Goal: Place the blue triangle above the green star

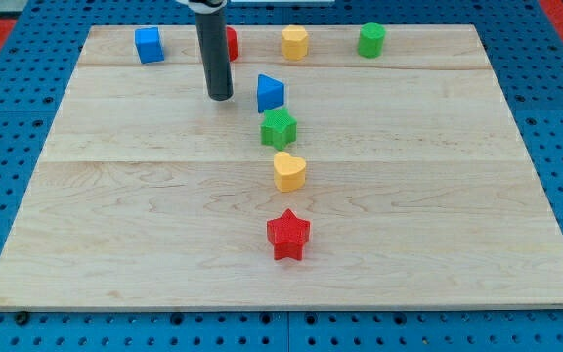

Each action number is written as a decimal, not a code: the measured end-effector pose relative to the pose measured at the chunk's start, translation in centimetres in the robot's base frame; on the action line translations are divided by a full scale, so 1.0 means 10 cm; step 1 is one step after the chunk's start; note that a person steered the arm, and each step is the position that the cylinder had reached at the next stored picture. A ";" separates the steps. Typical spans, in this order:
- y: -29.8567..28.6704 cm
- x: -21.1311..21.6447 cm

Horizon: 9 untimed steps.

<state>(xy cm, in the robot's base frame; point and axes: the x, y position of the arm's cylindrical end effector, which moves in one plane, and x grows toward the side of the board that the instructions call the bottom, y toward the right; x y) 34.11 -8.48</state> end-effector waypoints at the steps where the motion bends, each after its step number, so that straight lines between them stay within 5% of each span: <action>1: 0.09 0.06; 9: 0.99 -0.02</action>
<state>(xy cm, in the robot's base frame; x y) 33.91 1.40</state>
